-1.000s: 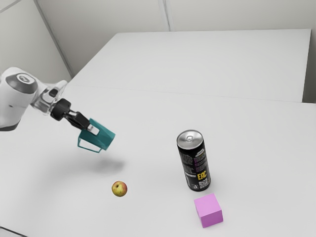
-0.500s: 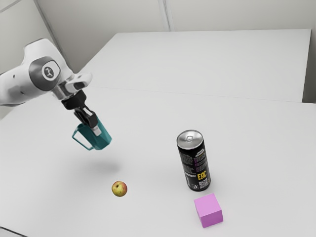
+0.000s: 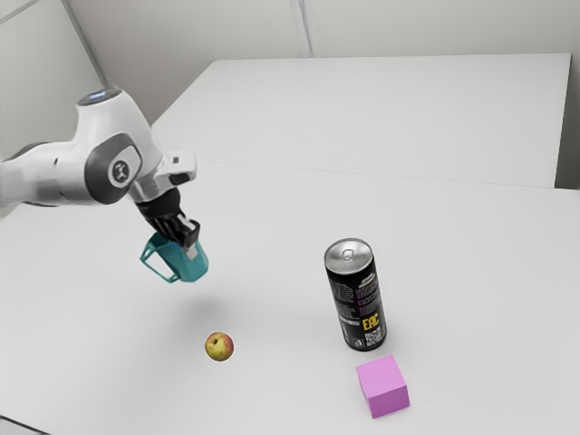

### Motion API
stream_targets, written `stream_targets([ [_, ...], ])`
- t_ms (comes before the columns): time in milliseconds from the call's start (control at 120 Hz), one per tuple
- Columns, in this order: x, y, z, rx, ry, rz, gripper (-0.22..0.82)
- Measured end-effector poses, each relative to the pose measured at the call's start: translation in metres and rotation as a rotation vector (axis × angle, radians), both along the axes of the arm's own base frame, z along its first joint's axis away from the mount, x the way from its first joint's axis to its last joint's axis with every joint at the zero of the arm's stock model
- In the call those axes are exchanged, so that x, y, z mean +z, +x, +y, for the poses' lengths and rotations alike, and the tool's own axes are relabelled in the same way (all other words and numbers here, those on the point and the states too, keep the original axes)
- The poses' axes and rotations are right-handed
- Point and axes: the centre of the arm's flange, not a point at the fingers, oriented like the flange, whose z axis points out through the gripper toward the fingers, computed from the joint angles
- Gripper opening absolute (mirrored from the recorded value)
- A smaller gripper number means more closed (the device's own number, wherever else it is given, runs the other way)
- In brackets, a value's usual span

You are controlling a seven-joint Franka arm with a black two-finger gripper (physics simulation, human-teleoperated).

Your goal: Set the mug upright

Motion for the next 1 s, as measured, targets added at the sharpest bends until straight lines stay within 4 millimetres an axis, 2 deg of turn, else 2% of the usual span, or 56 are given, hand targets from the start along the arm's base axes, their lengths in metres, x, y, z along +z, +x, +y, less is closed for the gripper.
stream_targets([
  [233, -0.016, -0.001, -0.01, 0.061, 0.044, -0.041, -0.18],
  [492, -0.038, -0.006, -0.011, 0.138, 0.05, -0.03, -0.18],
  [1000, -0.068, 0.005, -0.012, 0.193, 0.078, -0.006, -0.18],
])
